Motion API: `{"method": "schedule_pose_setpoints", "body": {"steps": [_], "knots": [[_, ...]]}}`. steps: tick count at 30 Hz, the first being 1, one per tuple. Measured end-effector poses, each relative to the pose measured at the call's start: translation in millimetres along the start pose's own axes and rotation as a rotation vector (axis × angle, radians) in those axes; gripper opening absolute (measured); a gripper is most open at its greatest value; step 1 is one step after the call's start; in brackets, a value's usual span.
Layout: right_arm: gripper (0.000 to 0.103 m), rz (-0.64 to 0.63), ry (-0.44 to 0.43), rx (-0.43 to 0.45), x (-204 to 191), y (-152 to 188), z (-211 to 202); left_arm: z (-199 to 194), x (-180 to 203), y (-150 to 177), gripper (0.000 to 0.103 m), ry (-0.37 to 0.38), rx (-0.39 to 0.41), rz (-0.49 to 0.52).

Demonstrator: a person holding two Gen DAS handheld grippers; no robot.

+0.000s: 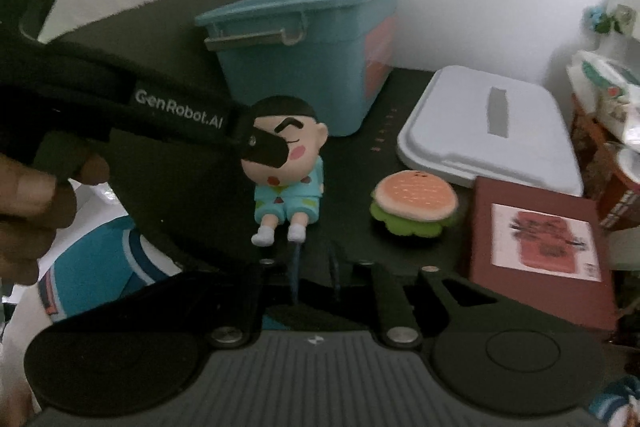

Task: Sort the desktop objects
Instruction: 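Lower the left tool's open fingers around the Shin-chan figurine's head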

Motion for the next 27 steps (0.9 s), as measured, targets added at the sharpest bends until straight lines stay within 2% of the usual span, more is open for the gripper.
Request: {"method": "schedule_pose_setpoints", "body": {"steps": [6, 10, 19, 27], "knots": [[0.052, -0.003, -0.019, 0.061, 0, 11, -31, -12, 0, 6, 0.057, -0.031, 0.008, -0.007], [0.062, -0.009, -0.04, 0.098, -5, 14, -43, -21, 1, 7, 0.057, -0.04, 0.017, -0.016], [0.063, 0.02, -0.071, 0.128, -2, 13, -41, -20, 11, 3, 0.057, -0.013, 0.017, -0.016], [0.063, 0.022, -0.082, 0.122, -9, -1, -17, -7, 12, -6, 0.057, -0.011, 0.014, -0.015]]}}
Point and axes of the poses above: each gripper's, at about its wrist camera, not at the fingertips, and z roughly the way its jaws point, x to its right, y to its underside, the point moved 10 cm from there along z, roughly the way its jaws point, and after that the axes turned 14 degrees about -x, right-handed, at the moved point
